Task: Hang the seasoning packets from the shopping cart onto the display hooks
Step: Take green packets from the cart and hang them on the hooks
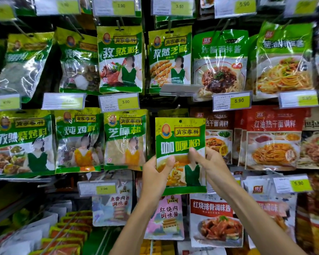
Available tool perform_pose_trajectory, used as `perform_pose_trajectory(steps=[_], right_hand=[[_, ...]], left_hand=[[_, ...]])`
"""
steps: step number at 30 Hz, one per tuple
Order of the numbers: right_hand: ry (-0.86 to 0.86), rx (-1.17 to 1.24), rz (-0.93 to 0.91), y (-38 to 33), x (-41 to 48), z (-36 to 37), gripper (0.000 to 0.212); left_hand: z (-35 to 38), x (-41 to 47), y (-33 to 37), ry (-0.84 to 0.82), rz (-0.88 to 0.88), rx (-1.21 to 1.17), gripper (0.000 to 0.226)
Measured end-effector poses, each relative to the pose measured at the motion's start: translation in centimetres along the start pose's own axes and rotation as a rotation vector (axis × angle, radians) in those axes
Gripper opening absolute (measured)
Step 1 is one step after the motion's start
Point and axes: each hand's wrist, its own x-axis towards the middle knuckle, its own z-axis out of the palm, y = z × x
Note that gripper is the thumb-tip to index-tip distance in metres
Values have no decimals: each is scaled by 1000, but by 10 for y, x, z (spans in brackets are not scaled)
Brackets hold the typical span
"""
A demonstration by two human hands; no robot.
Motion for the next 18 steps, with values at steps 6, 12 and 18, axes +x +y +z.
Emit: perform_pose_trajectory(steps=[6,12,18], right_hand=[[115,-61,-23,0,18,-6,31],[143,-51,-20,1,38,-13,29],[162,-66,-35,-9,52,-9,35]], left_hand=[[-26,25,13,43,397,739,23],[-91,80,42,471,1037,1296,32],[-117,119,41,458,1139,1468,45]])
